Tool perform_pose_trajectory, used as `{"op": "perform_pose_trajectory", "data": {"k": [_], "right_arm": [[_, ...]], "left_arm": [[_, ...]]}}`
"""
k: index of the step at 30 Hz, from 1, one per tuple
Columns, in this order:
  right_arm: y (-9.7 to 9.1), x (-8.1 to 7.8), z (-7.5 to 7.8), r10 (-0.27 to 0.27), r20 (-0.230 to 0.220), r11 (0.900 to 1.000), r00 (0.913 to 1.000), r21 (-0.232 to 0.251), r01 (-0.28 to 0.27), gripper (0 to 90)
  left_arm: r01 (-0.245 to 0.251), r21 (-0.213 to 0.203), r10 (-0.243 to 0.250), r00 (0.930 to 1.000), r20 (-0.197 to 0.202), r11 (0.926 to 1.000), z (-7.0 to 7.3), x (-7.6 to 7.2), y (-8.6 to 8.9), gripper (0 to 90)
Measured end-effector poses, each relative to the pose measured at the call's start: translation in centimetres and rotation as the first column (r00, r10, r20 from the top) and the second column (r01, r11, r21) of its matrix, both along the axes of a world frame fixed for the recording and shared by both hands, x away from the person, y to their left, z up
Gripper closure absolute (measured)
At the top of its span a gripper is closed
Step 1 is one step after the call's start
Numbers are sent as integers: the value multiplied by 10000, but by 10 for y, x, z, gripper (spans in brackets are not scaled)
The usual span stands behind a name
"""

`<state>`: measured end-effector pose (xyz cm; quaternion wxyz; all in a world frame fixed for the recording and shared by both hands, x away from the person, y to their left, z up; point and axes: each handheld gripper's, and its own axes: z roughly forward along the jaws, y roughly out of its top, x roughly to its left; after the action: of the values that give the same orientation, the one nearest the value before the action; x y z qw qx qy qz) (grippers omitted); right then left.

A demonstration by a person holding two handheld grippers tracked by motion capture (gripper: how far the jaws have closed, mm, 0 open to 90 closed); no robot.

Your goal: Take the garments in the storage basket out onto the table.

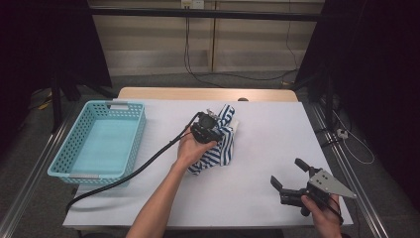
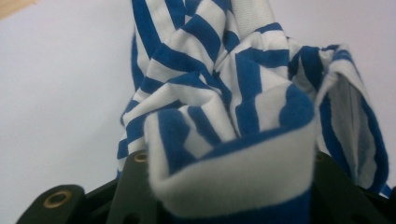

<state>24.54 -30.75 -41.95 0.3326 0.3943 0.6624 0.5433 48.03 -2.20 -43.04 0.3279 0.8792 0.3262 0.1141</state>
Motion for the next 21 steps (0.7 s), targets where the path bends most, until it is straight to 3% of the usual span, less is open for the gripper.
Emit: {"op": "perform_pose_trajectory", "data": {"k": [2,7,9,12,14,16,21], "right_arm": [[0,0,0,-35,-18,10000,10000,-10,35,0],[1,0,0,21,-18,10000,10000,-2,-21,0],[1,0,0,26,-21,10000,10000,-11,-26,0],[1,0,0,47,-29,10000,10000,-8,-47,0],[0,-1,0,52,-21,10000,10000,-31,-52,0],[0,-1,0,75,-22,10000,10000,-22,-76,0],[0,0,0,6,-52,10000,10000,-22,-6,0]], "left_arm": [[-111,43,111,9999,-78,9999,-4,-1,-1,585],[-268,256,262,9994,237,9993,-11,-2,-5,563],[-293,123,292,9996,61,9995,-12,0,-3,545],[-816,77,816,9966,-68,9966,-12,2,-3,467],[-749,249,747,9972,103,9969,-13,2,-2,377],[-673,202,669,9976,196,9975,-13,1,-1,368],[-478,309,471,9986,248,9984,-14,3,0,244]]}}
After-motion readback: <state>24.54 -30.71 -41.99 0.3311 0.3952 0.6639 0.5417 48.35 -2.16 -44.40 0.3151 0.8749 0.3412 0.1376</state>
